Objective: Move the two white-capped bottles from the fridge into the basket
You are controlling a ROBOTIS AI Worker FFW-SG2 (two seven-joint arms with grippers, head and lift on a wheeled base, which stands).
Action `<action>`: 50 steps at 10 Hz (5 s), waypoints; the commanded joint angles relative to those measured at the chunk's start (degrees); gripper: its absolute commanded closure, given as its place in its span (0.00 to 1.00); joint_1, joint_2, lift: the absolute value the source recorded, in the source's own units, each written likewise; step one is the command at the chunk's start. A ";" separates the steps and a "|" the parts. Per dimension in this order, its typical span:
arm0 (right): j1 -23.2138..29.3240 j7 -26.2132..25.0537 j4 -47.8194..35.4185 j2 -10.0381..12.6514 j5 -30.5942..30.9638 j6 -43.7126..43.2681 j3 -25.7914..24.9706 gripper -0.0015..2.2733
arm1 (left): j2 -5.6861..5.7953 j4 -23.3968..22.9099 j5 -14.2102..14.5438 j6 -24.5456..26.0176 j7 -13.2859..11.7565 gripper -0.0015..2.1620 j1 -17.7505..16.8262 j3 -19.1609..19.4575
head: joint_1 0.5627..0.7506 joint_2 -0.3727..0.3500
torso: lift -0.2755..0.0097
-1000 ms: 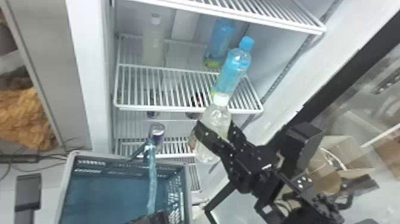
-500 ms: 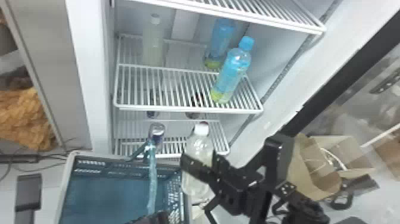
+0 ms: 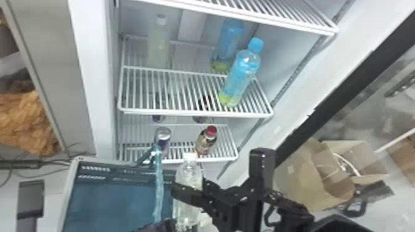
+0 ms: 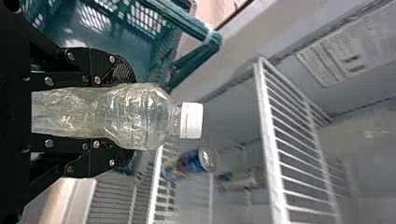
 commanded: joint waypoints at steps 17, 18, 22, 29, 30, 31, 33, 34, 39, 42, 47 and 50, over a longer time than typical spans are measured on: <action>-5.85 -1.54 7.23 -1.15 5.78 -41.63 4.69 0.05 | 0.00 0.00 0.12 0.00 0.00 0.55 -0.14 -0.21 | 0.70 0.09 | 0.97; -6.98 -2.42 9.06 -1.24 6.35 -45.15 5.37 0.05 | 0.00 0.00 0.12 0.00 0.00 0.55 -0.14 -0.32 | 0.70 0.09 | 0.97; -11.48 -5.32 13.14 -1.24 10.00 -46.69 7.31 0.00 | -0.09 0.00 0.34 0.00 0.00 0.55 -0.14 -0.55 | 0.70 0.09 | 0.97; -26.10 -7.07 32.40 0.34 14.35 -58.08 10.51 0.00 | 0.09 0.00 0.46 0.00 0.00 0.55 -0.56 -1.23 | 0.70 0.13 | 0.97; -28.35 -7.07 35.08 0.52 15.15 -58.93 10.51 0.00 | 0.00 0.00 0.46 0.00 0.00 0.55 -0.56 -1.23 | 0.70 0.14 | 0.97; -30.46 -6.99 37.61 0.61 15.37 -59.63 10.51 0.00 | 0.00 0.00 0.46 0.00 0.00 0.55 -0.56 -1.23 | 0.70 0.14 | 0.97; -34.54 -6.72 42.25 0.69 15.72 -59.77 11.66 0.00 | 0.09 0.00 0.46 0.00 0.00 0.55 -0.70 -1.23 | 0.70 0.14 | 0.97; -36.09 -6.63 43.94 0.61 15.60 -59.77 12.34 0.00 | 0.18 0.00 0.57 0.00 0.00 0.55 -0.84 -1.35 | 0.70 0.15 | 0.97; -43.12 -4.79 52.09 0.61 14.92 -58.36 14.86 0.00 | 0.44 0.14 1.14 0.98 0.00 0.55 -0.98 -1.46 | 0.70 0.20 | 0.97; -47.76 -5.32 57.44 0.61 15.03 -59.35 16.45 0.01 | 0.44 0.42 1.14 0.98 0.00 0.55 -1.12 -1.80 | 0.70 0.22 | 0.97; -56.34 -6.37 69.11 0.17 13.09 -60.47 22.40 0.01 | 0.27 0.98 1.14 0.98 0.09 0.55 -1.69 -2.49 | 0.70 0.26 | 0.97; -59.29 -7.25 74.31 0.08 10.80 -61.74 24.11 0.02 | 0.27 1.40 1.14 0.98 0.09 0.55 -2.39 -2.95 | 0.70 0.29 | 0.97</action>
